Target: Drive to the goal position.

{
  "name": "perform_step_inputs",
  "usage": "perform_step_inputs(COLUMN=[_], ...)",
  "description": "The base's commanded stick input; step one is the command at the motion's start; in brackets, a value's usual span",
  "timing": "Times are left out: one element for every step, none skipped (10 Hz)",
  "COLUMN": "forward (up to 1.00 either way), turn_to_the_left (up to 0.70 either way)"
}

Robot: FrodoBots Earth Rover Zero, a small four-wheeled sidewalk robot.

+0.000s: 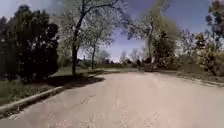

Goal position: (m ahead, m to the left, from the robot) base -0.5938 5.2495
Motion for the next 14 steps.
perform_step_inputs(forward=[0.7,0.7,0.7,0.7,0.7,0.7,0.7,0.7,0.7,0.7,0.7,0.7,0.7,0.7], turn_to_the_left=[0.0,0.0,0.0,0.0,0.0,0.0,0.0,0.0,0.0,0.0,0.0,0.0,0.0,0.0])
